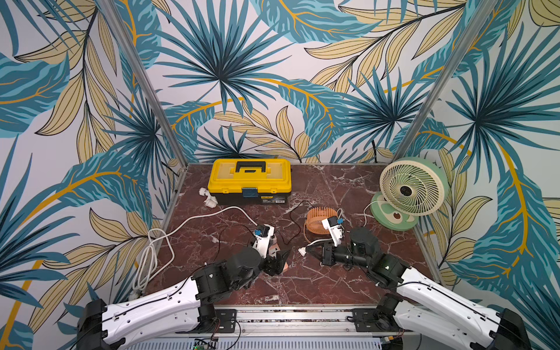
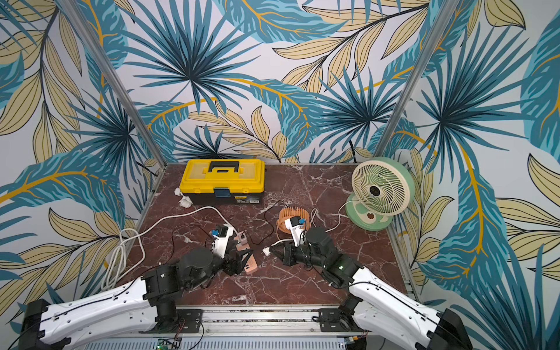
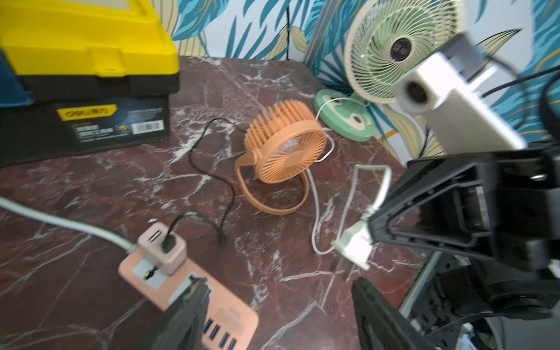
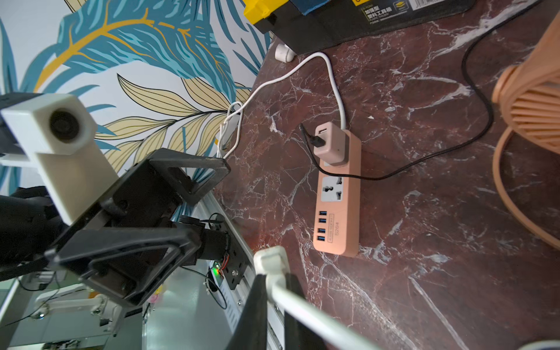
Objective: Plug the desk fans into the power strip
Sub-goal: Pick up the plug from the center of the board, then insert the plug into the socket.
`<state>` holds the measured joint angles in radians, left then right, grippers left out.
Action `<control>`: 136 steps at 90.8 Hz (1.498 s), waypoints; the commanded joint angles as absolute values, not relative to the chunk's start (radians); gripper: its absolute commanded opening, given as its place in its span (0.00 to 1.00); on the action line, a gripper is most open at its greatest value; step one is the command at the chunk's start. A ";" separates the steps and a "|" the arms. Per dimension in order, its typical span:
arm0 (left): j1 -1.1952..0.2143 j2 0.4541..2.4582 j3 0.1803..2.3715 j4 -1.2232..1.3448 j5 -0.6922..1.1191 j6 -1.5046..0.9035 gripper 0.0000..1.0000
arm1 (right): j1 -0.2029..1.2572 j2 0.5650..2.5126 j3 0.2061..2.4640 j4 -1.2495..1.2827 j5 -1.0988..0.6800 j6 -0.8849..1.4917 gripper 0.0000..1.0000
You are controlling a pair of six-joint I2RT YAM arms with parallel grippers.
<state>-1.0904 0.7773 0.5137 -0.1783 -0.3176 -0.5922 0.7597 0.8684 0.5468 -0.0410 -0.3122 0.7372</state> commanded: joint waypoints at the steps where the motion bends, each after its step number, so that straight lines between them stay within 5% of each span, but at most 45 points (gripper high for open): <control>1: -1.094 0.747 0.428 -0.274 -0.363 -0.764 0.73 | 0.797 0.888 0.595 -0.126 -0.075 0.660 0.00; 40: -1.092 0.675 0.266 -0.140 -0.432 -0.892 0.67 | 1.018 1.099 0.718 -0.151 0.420 0.594 0.00; 136: -1.058 0.893 0.151 0.136 -0.400 -1.005 0.56 | 1.061 1.310 0.693 0.021 0.317 0.579 0.00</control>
